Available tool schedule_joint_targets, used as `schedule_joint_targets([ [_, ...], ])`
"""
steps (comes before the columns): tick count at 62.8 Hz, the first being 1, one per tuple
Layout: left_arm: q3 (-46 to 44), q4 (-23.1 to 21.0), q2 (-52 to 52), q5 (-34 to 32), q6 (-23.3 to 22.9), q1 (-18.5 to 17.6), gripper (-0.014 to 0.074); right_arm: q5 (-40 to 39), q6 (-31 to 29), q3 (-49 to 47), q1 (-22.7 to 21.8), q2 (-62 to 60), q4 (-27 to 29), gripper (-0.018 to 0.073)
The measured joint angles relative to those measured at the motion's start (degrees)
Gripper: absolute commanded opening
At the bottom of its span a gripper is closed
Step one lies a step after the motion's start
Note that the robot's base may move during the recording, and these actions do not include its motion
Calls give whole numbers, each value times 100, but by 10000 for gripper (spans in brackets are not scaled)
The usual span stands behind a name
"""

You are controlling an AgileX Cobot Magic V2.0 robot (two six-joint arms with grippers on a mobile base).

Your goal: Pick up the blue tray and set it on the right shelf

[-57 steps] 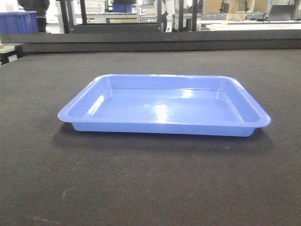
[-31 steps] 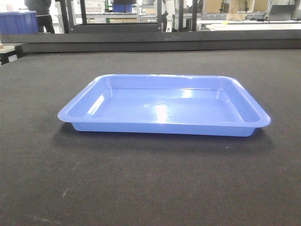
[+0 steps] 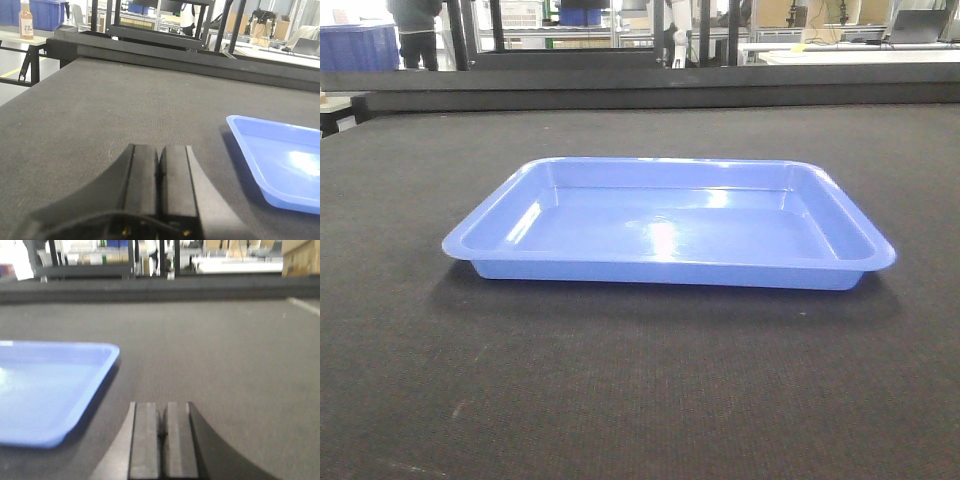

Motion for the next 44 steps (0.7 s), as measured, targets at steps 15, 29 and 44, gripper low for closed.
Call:
schedule_joint_targets([
  [15, -531, 344, 54, -98, 0, 0, -45, -306, 0, -703, 0, 0, 0, 58],
  [29, -2957, 770, 1173, 1425, 0, 0, 175, 856, 0, -2713, 0, 467, 0, 103],
  [44, -4074, 749, 2905, 2477, 0, -86, 393, 1110, 0, -3319, 0, 1842, 0, 586],
])
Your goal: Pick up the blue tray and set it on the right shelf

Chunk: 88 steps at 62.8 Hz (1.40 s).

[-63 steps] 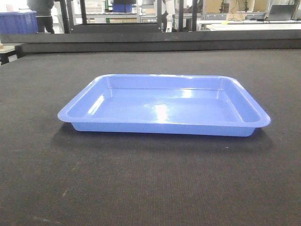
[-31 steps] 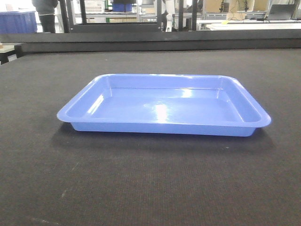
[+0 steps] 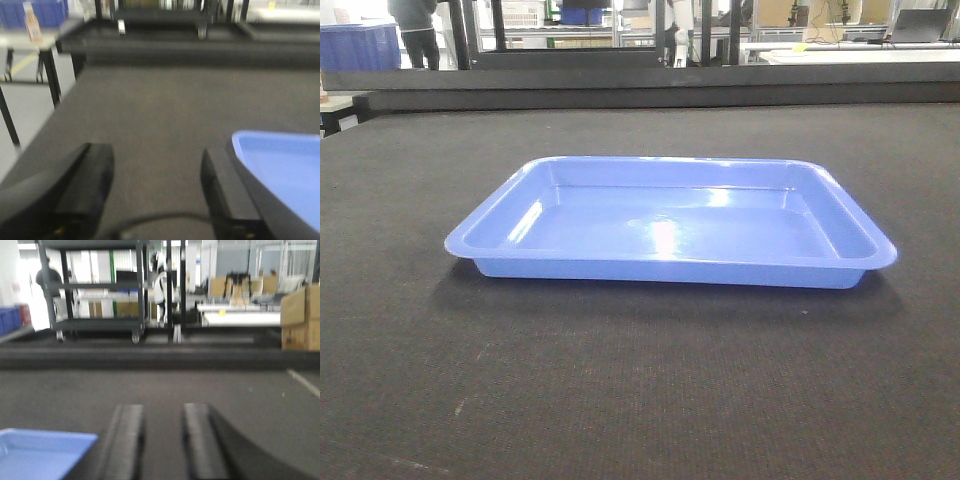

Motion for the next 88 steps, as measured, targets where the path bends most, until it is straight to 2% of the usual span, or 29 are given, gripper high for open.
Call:
schedule_joint_targets([
  [3, -25, -3, 271, 11, 9, -127, 392, 0, 0, -8, 25, 249, 0, 649],
  [14, -298, -86, 1179, 154, 9, -800, 392, 95, 0, -139, 391, 1085, 0, 611],
  [24, -977, -107, 2215, 539, 9, -1569, 392, 614, 0, -899, 1184, 2057, 34, 611],
  [31, -1559, -120, 3098, 861, 9, -1884, 392, 1255, 0, -1739, 1650, 3012, 89, 611],
  [43, -2761, -194, 4602, 1754, -98, -1959, 392, 2448, 131, -3106, 1805, 4802, 99, 611],
  [52, -3631, -194, 5596, 2376, -327, -1947, 391, 3184, 652, -3938, 1764, 5840, 87, 611],
  [58, -4078, -194, 6189, 2542, -446, -1947, 391, 3550, 1176, -4369, 1659, 6453, -185, 611],
  [68, -4545, -194, 6980, 2601, -695, -1947, 390, 3751, 1831, -4672, 1520, 7208, -744, 611],
  [88, -5118, -194, 8058, 2662, -904, -1947, 390, 3580, 1989, -4739, 1506, 8125, -879, 611],
])
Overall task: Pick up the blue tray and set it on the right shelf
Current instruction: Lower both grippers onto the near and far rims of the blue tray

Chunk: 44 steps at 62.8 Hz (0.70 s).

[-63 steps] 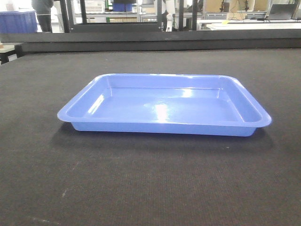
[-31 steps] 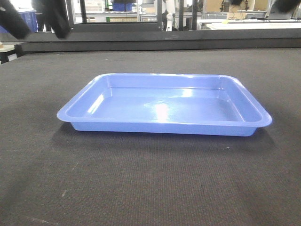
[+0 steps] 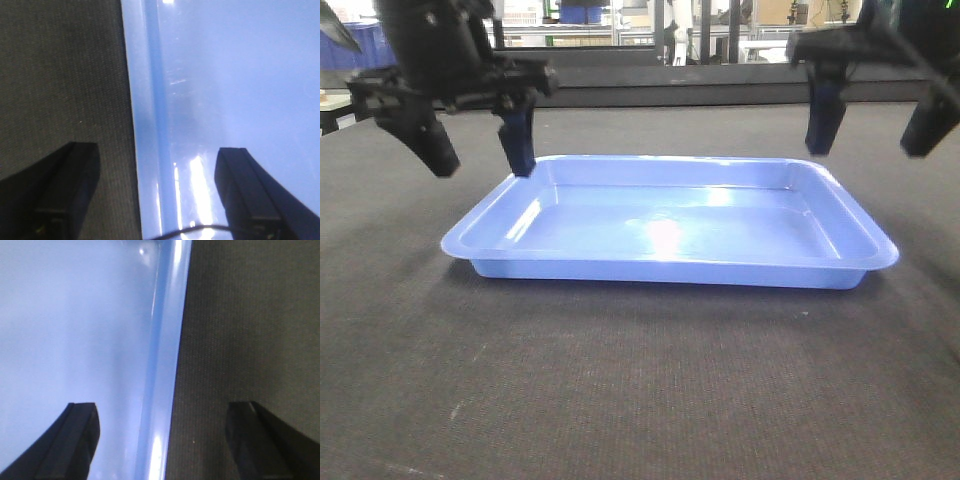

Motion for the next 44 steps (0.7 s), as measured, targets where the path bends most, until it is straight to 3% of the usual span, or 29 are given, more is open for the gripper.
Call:
schedule_joint_targets([
  [21, -64, -40, 429, 11, -233, 268, 388, -327, 0, 0, 0, 586, -13, 611],
  [44, -77, -241, 575, 0, -237, 277, 379, -434, 13, -9, 0, 898, -13, 597],
])
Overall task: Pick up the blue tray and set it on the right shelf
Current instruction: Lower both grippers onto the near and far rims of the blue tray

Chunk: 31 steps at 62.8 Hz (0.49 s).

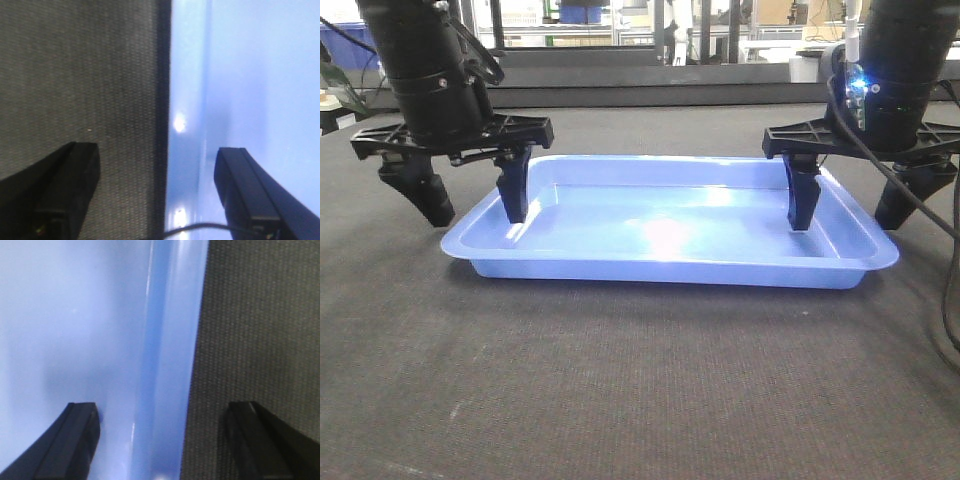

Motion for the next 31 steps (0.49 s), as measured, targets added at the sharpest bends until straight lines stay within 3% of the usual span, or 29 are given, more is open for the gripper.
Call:
schedule_joint_targets([
  [7, 0, -45, 37, 0, 0, 0, 379, -24, 0, 0, 0, 0, 0, 461],
  [13, 0, -59, 37, 0, 0, 0, 365, -24, 0, 0, 0, 0, 0, 231],
  [18, 0, -59, 37, 0, 0, 0, 281, -14, 0, 0, 0, 0, 0, 41],
  [28, 0, -133, 37, -76, -9, 0, -53, -3, 56, -19, 0, 0, 87, 54],
  [31, 0, -159, 37, -99, -9, -22, -37, -3, 57, -19, 0, 0, 87, 55],
])
